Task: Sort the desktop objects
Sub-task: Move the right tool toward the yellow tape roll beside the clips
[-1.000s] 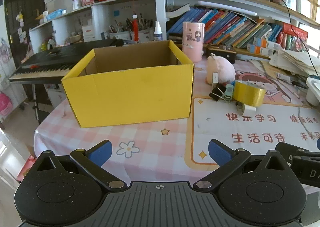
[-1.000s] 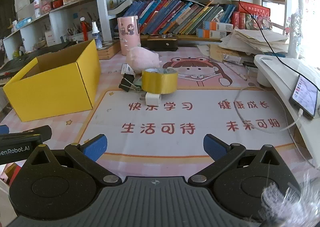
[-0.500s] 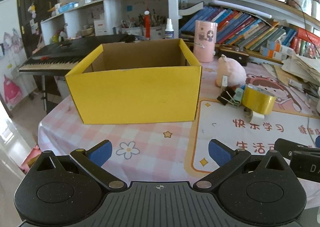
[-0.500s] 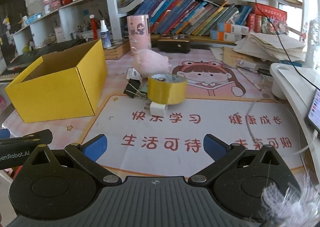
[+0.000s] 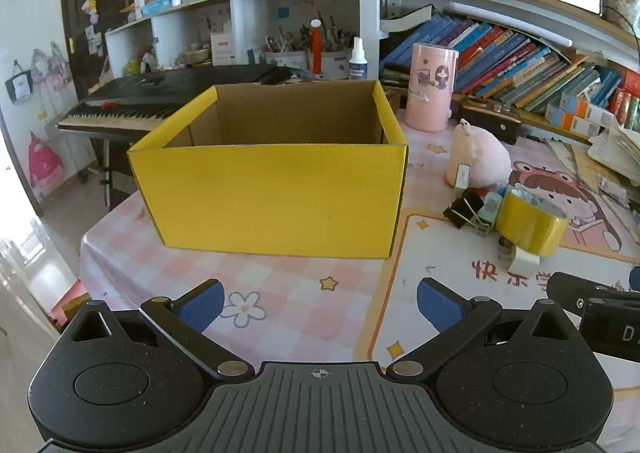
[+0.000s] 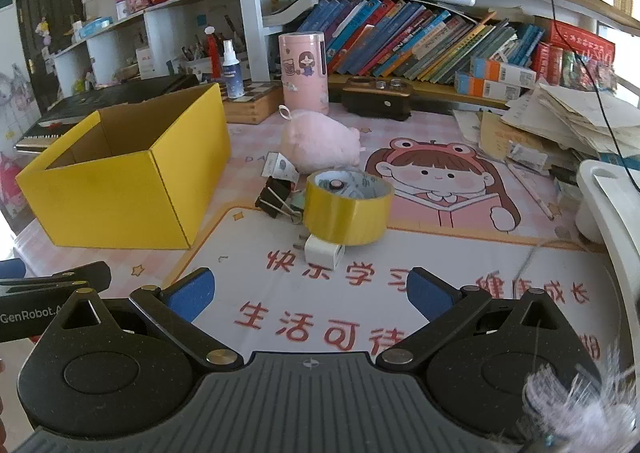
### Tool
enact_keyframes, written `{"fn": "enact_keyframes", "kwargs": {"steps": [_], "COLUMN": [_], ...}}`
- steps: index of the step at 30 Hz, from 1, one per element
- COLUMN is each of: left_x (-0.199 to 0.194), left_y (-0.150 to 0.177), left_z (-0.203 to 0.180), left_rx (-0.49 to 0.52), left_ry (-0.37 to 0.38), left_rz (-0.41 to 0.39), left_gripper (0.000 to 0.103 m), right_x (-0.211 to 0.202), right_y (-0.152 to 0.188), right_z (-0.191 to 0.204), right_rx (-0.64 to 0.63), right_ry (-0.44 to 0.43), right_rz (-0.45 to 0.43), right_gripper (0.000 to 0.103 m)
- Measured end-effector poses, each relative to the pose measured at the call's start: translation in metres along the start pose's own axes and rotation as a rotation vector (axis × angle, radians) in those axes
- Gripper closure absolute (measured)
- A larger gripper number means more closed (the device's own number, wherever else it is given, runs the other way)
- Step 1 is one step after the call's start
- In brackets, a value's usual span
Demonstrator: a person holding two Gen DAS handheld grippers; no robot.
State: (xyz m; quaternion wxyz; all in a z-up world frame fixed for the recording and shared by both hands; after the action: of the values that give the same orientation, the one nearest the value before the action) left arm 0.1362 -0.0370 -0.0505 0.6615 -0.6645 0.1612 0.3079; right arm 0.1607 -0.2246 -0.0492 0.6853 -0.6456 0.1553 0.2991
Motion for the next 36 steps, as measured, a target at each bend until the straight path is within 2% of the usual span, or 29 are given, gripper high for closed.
{"fn": "enact_keyframes", "kwargs": {"steps": [26, 36], "left_x": [0.005, 0.004], "left_y": [0.004, 0.007], "left_z": [-0.04, -0.053], "left_rx": [-0.089, -0.086], "left_ry": [-0.133, -0.178], "left_rz": [0.05, 0.068], "left_gripper": [0.0, 0.0], "right_x": [0.041, 0.049], "right_y": [-0.02, -0.022], "right_z": [-0.039, -0.051], "right_rx": [-0.072, -0.086], "right_ry": [-0.163, -0.206], "right_rz": [0.06, 0.077], "right_gripper": [0.0, 0.002]}}
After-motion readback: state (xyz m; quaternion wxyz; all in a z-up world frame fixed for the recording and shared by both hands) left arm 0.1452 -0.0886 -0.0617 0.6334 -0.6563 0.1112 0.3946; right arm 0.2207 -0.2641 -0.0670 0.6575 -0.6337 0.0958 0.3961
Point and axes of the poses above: each gripper's, at about its wrist camera, not at the fingertips, and x roughly the way its jaws point, z to its left, y to its underside, the point moved 8 cm from there along x, roughly the way its jaws point, and after that the axes turned 2 degrees about x, right-handed, at the moved point
